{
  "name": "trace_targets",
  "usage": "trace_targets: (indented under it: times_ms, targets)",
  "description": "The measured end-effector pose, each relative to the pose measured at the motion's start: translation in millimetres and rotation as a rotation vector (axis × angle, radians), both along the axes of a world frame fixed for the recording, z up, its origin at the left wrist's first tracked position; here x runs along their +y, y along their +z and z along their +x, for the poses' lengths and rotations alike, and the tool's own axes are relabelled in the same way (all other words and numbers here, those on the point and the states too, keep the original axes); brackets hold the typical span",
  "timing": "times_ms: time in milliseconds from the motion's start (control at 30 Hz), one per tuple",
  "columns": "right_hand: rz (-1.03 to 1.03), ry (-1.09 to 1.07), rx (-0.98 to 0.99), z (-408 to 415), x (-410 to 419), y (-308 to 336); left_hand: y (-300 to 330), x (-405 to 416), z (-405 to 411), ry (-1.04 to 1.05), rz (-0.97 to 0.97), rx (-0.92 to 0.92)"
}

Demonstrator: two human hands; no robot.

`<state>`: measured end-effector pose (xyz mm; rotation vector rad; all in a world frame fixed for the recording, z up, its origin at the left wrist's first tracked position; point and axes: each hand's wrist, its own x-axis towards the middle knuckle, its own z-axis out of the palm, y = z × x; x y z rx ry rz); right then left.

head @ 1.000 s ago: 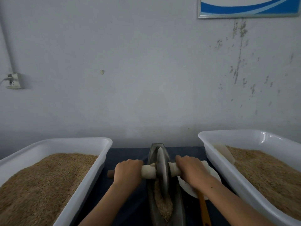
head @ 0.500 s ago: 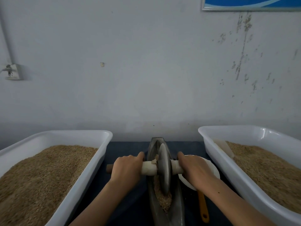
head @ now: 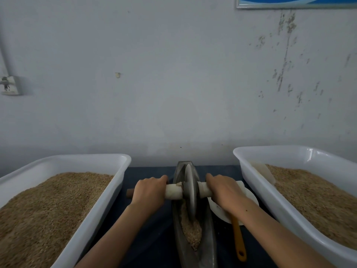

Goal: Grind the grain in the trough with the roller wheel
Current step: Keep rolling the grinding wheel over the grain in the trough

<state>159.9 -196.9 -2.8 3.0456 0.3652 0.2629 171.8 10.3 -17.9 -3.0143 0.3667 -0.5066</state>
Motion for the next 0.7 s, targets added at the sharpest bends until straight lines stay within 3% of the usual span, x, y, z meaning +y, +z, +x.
trace_targets:
  times_ms: [300,700]
  targets:
    - [-0.052,-0.012,0.068,-19,-3,-4,-9,5,-21,-0.074,0.009,-0.055]
    - [-0.009,0.029,0.004,11,-3,-4,3,1,7,-0.016,0.004,0.047]
